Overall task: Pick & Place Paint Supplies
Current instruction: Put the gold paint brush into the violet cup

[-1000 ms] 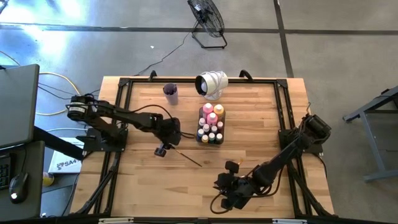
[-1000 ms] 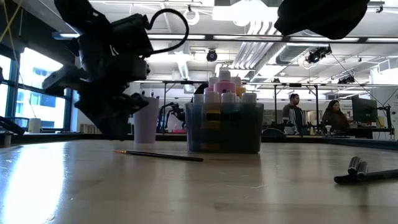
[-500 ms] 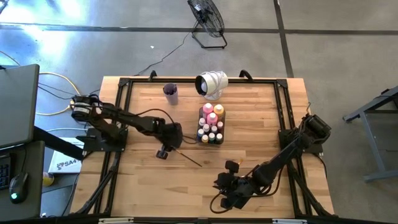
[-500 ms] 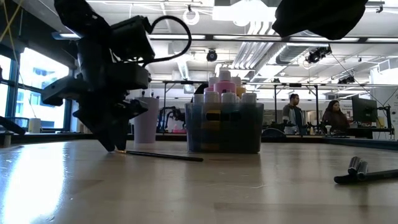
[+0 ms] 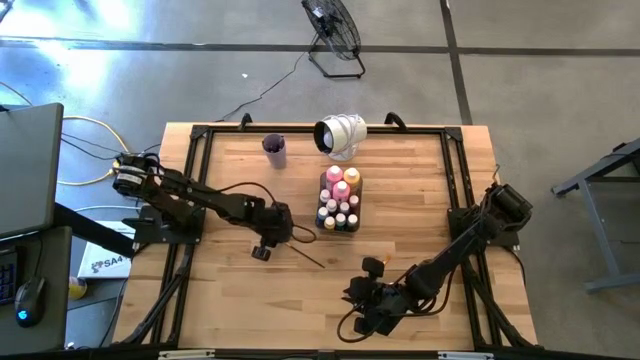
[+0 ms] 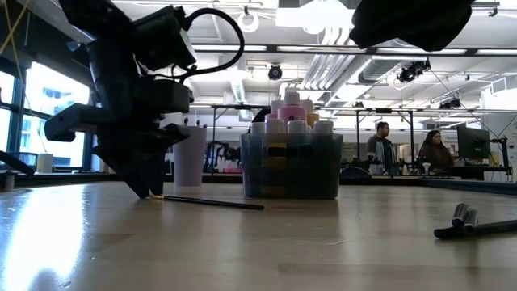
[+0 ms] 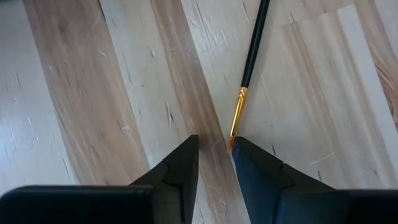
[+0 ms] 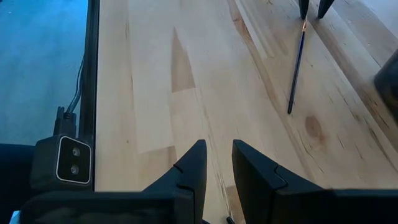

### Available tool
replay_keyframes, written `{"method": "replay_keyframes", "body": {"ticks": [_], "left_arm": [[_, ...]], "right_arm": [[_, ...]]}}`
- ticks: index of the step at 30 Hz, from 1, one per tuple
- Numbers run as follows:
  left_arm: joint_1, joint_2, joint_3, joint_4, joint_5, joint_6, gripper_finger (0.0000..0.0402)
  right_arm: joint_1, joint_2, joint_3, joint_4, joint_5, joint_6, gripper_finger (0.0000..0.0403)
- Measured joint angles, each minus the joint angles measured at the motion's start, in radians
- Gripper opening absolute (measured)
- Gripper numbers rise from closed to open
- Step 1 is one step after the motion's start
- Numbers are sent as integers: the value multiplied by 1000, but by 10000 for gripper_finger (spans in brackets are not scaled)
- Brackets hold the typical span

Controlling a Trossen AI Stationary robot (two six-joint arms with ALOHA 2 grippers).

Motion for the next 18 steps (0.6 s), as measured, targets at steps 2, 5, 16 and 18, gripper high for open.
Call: {"method": "replay_keyframes", "body": {"ticks": [2,5,16,18], "left_arm": [[0,19,1,-2,7,3,103],[0,41,2,-6,22,-5,102],[0,75,0,4,59,-1,6],[0,75,0,3,61,0,7]], "right_arm": [[0,0,0,0,0,0,67],[0,0,0,0,0,-1,67],[0,0,0,2,0,-2,67],[0,0,0,1,0,-3,67]]}}
